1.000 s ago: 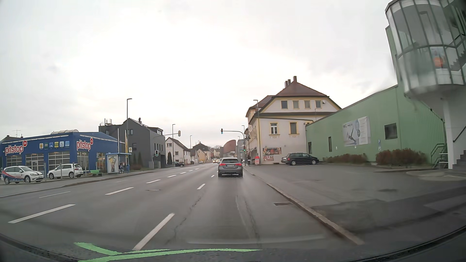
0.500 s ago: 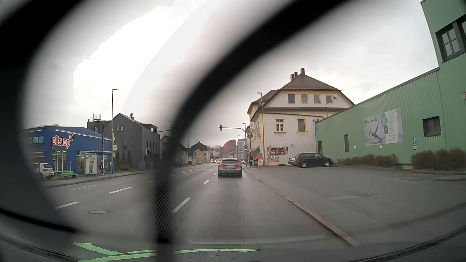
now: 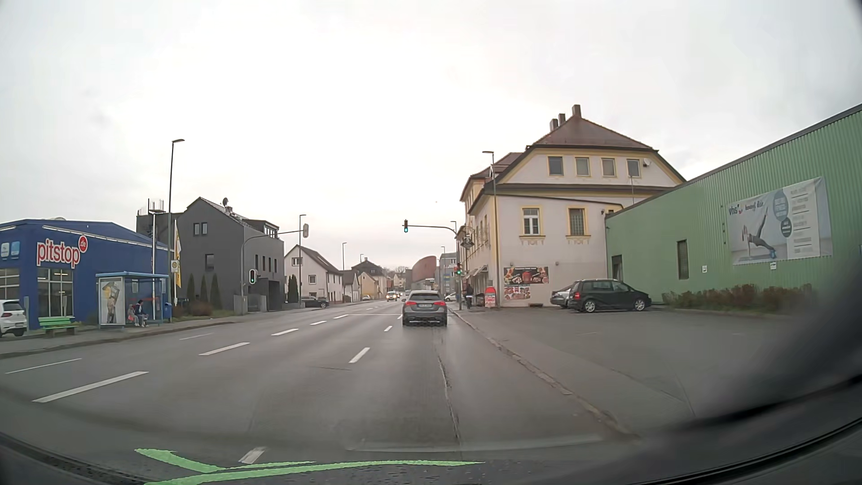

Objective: Follow the waypoints while adhering to traffic rules and regulations

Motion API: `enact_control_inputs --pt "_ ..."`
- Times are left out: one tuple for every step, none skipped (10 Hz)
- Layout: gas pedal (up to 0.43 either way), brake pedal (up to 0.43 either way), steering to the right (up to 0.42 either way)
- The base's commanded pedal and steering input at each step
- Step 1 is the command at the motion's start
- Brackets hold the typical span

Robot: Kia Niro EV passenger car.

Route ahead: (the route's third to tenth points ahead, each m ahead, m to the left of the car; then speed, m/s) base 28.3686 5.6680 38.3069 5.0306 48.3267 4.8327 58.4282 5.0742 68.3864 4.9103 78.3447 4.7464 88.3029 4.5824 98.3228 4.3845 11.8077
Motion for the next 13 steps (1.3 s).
enact_control_inputs --pt "0.15 0.0 -0.002" --pt "0.15 0.0 -0.002" --pt "0.15 0.0 -0.002" --pt "0.15 0.0 -0.002" --pt "0.15 0.0 -0.002" --pt "0.15 0.0 -0.002" --pt "0.15 0.0 -0.002" --pt "0.15 0.0 -0.002" --pt "0.15 0.0 -0.002" --pt "0.15 0.0 -0.002" --pt "0.15 0.0 -0.002" --pt "0.15 0.0 -0.002" --pt "0.138 0.0 -0.002"
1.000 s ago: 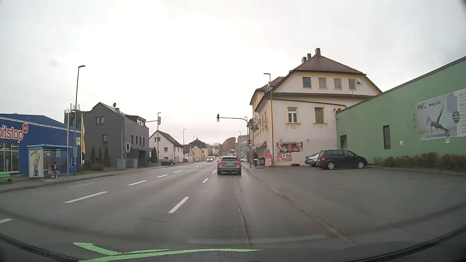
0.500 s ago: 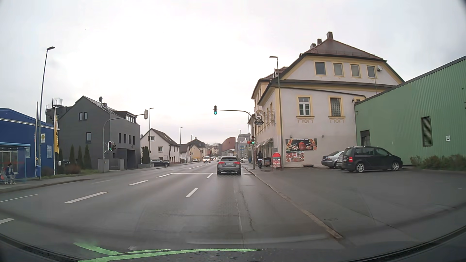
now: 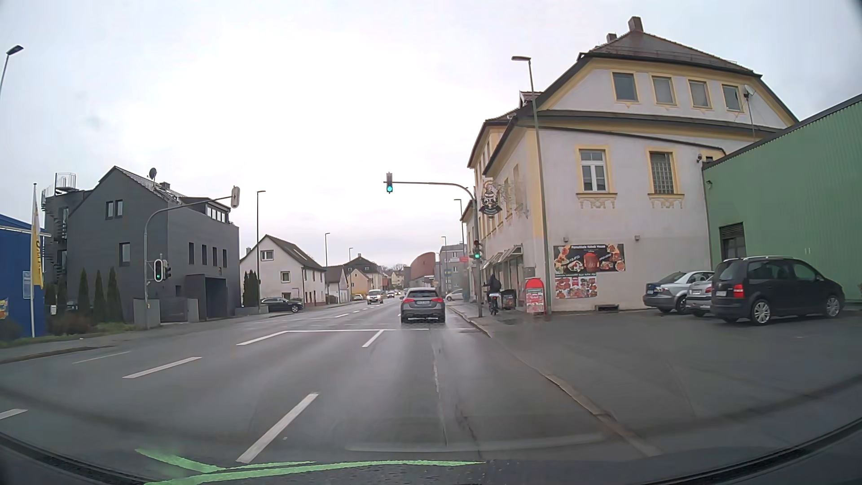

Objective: Follow the waypoints while adhering to traffic rules and regulations

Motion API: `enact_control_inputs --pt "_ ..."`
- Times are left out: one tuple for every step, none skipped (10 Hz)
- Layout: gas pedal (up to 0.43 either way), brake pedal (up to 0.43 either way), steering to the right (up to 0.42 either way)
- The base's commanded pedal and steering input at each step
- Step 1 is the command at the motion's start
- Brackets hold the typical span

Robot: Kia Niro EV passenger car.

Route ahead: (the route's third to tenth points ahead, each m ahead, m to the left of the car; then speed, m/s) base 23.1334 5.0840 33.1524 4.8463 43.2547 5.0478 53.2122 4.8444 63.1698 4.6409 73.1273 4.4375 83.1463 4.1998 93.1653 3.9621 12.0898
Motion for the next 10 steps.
enact_control_inputs --pt "0.138 0.0 -0.003" --pt "0.138 0.0 -0.004" --pt "0.138 0.0 -0.005" --pt "0.138 0.0 -0.004" --pt "0.13 0.0 -0.005" --pt "0.13 0.0 -0.005" --pt "0.118 0.0 -0.005" --pt "0.118 0.0 -0.005" --pt "0.118 0.0 -0.005" --pt "0.11 0.0 -0.005"
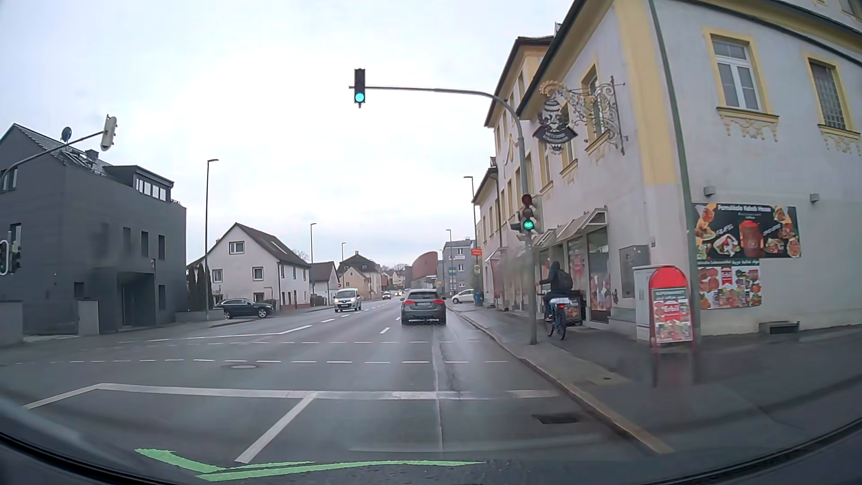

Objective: Follow the waypoints while adhering to traffic rules and regulations

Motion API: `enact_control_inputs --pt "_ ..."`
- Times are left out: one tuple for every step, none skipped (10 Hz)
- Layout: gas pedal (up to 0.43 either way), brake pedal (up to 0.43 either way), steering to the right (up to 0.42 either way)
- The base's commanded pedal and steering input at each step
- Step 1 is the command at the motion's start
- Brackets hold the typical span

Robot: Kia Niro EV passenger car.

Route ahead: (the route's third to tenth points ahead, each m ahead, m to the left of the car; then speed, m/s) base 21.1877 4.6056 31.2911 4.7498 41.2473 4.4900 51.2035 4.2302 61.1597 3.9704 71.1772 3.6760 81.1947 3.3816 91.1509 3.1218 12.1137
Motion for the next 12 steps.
enact_control_inputs --pt "0.11 0.0 -0.005" --pt "0.11 0.0 -0.005" --pt "0.11 0.0 -0.005" --pt "0.098 0.0 -0.005" --pt "0.098 0.0 -0.005" --pt "0.098 0.0 -0.004" --pt "0.098 0.0 -0.004" --pt "0.098 0.0 -0.003" --pt "0.098 0.0 -0.001" --pt "0.098 0.0 -0.001" --pt "0.098 0.0 -0.001" --pt "0.087 0.0 -0.001"
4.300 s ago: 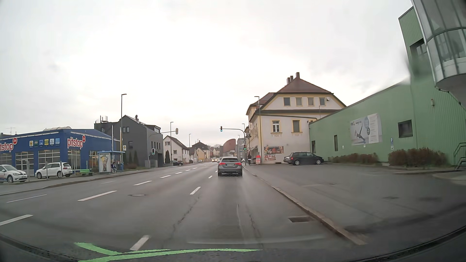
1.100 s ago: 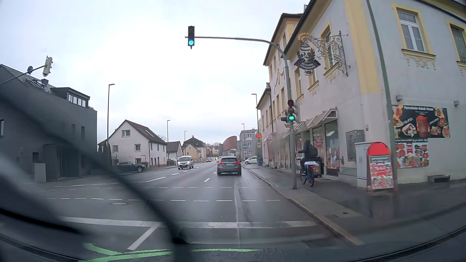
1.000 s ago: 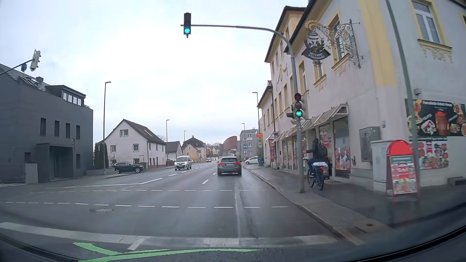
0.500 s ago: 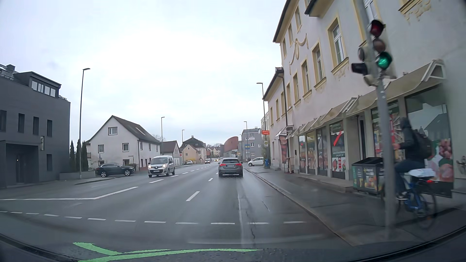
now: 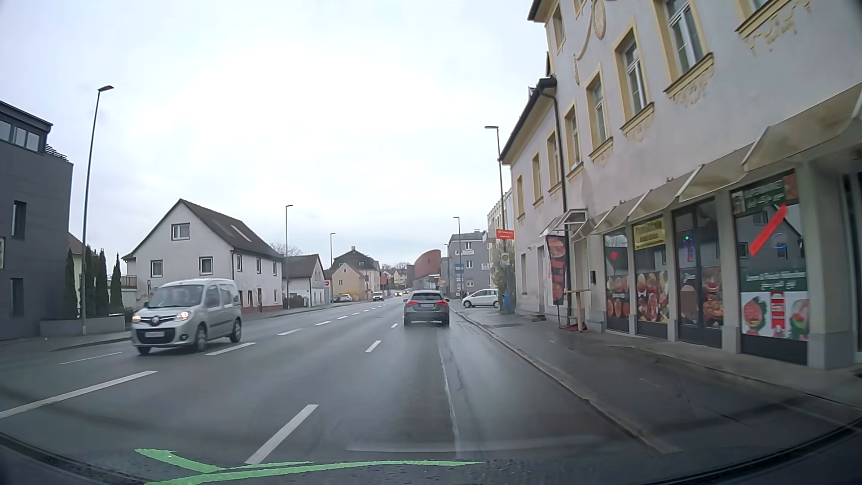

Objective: Follow the waypoints while adhering to traffic rules and regulations

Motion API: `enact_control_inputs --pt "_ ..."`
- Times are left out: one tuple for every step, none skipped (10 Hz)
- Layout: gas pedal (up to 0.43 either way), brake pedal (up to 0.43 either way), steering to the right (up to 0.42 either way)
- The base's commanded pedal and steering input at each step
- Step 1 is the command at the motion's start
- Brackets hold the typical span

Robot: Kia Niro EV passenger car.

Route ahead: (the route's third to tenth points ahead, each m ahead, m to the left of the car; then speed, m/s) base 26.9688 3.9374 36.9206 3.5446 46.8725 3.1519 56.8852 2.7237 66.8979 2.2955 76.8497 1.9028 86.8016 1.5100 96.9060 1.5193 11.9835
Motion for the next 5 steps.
enact_control_inputs --pt "0.079 0.0 -0.001" --pt "0.067 0.0 -0.001" --pt "0.039 0.0 -0.001" --pt "0.0 0.0 -0.001" --pt "0.0 0.0 -0.001"
